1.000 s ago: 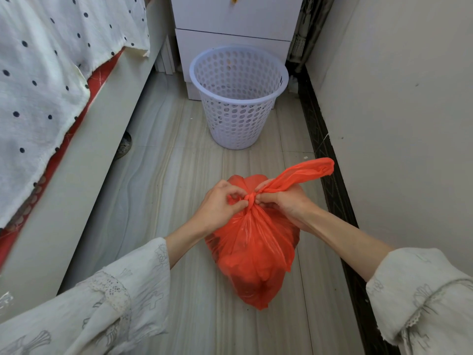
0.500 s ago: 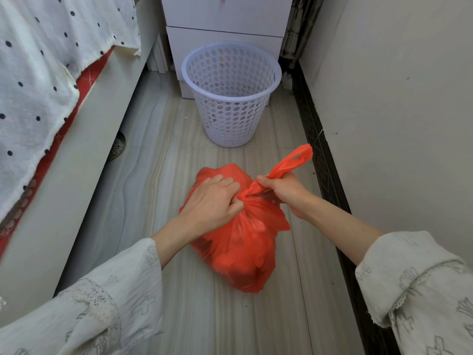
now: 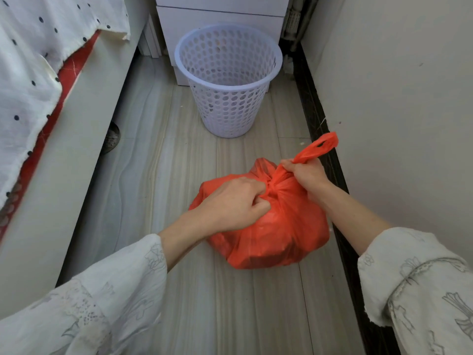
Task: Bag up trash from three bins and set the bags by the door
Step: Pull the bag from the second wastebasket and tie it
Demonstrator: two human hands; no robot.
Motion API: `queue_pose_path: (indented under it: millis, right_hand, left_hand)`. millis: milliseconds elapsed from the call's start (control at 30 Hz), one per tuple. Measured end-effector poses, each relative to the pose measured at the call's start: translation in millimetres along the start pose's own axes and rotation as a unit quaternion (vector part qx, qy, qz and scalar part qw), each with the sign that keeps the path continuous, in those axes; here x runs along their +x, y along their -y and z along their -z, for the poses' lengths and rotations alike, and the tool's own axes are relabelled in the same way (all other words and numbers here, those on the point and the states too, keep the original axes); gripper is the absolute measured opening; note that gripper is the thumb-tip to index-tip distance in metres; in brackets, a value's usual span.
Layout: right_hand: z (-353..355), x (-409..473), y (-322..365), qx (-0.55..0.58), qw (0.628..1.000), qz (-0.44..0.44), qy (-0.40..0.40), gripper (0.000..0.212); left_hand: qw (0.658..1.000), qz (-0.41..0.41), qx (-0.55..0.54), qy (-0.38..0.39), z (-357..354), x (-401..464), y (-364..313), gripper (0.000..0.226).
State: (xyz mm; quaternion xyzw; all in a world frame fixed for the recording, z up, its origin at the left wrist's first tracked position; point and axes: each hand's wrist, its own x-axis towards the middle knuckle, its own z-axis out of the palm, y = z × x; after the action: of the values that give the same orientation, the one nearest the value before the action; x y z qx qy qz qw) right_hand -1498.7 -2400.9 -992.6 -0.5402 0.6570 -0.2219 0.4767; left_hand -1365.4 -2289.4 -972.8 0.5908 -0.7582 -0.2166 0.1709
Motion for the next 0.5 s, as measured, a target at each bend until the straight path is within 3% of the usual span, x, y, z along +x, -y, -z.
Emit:
queue_pose_path:
  millis: [100,200,300,367,500]
  right_hand:
    - [0.2,-11.9,-19.2,-0.002,0.998,-0.060,0.015,0.009]
    - [9.0,-29.4,-20.5,0.019,0.994,-0.104,0.036,0.007]
    - [27.3,-53.9,-3.3,0.046,0.986,-0.153,0.048,0.022]
    - [38.1,-80.8,14.8,0.052,0.979,-0.180,0.077,0.024]
    - [47.4,-147.8,67.3,-0.012,0.965,-0.186,0.184,0.026]
  left_hand:
    - [0.996,0.036,-0.018,0.078,-1.1,-6.3,-6.7,0.022]
    - [0.987,0.078,-0.041,0.136,9.1,-15.2,-12.2,0.023]
    - [0.970,0.154,-0.093,0.162,31.4,-29.7,-19.5,0.030]
    - [0.949,0.233,-0.137,0.162,44.4,-47.5,-22.4,0.032]
    - [0.872,0.395,-0.248,0.147,75.4,-94.5,-51.6,0.032]
